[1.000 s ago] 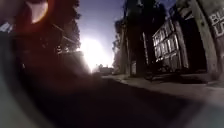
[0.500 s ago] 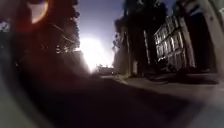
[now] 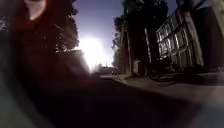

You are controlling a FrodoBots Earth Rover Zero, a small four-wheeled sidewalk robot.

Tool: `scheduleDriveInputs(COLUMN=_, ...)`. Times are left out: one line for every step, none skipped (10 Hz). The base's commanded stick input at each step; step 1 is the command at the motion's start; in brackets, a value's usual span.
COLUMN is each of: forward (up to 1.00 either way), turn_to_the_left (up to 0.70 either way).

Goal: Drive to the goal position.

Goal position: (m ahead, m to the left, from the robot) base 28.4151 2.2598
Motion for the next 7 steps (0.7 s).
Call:
scheduleDriveInputs(forward=0.85, turn_to_the_left=-0.01)
scheduleDriveInputs(forward=0.85, turn_to_the_left=0.0)
scheduleDriveInputs(forward=0.85, turn_to_the_left=0.0)
scheduleDriveInputs(forward=0.85, turn_to_the_left=0.0)
scheduleDriveInputs(forward=0.85, turn_to_the_left=0.0)
scheduleDriveInputs(forward=0.85, turn_to_the_left=0.0)
scheduleDriveInputs(forward=0.85, turn_to_the_left=0.0)
